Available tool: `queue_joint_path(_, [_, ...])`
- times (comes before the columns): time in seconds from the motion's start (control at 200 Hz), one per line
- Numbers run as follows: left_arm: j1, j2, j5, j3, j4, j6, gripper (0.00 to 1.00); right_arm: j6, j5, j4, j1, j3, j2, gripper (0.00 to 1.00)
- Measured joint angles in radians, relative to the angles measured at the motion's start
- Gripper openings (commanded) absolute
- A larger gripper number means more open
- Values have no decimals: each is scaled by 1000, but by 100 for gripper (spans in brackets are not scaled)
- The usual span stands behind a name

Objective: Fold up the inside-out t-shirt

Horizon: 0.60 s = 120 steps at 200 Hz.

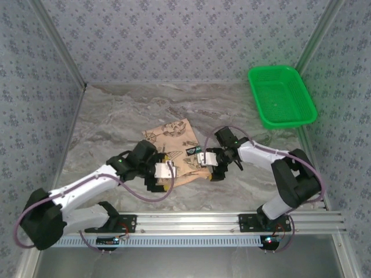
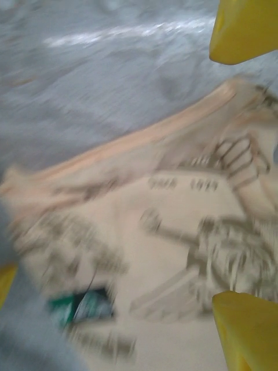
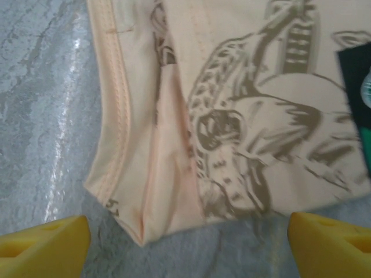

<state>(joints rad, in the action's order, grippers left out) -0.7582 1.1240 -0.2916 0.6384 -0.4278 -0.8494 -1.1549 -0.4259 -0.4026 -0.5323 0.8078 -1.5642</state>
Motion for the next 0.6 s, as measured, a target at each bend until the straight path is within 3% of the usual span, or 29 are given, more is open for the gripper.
queue_joint_path(0.245, [-14,151,64,-16,70,-131,96,-33,3,17,-52,10,-54,87])
queue_joint_path(0.345, [-14,237,76,-1,71,-171,77,-40,2,16,-52,14,-62,82])
queue_joint_path(0.43, [-14,274,80,6,69,-183,67,-43,3,10,-58,14,-63,79])
queue_joint_path(0.51, [-14,271,92,6,71,-200,54,-46,7,6,-68,14,-63,68])
queue_joint_path(0.555, [-14,271,104,2,78,-205,41,-50,11,0,-75,14,-63,46])
queue_joint_path(0.6, [-14,271,109,-5,85,-211,30,-53,13,-9,-84,12,-61,38])
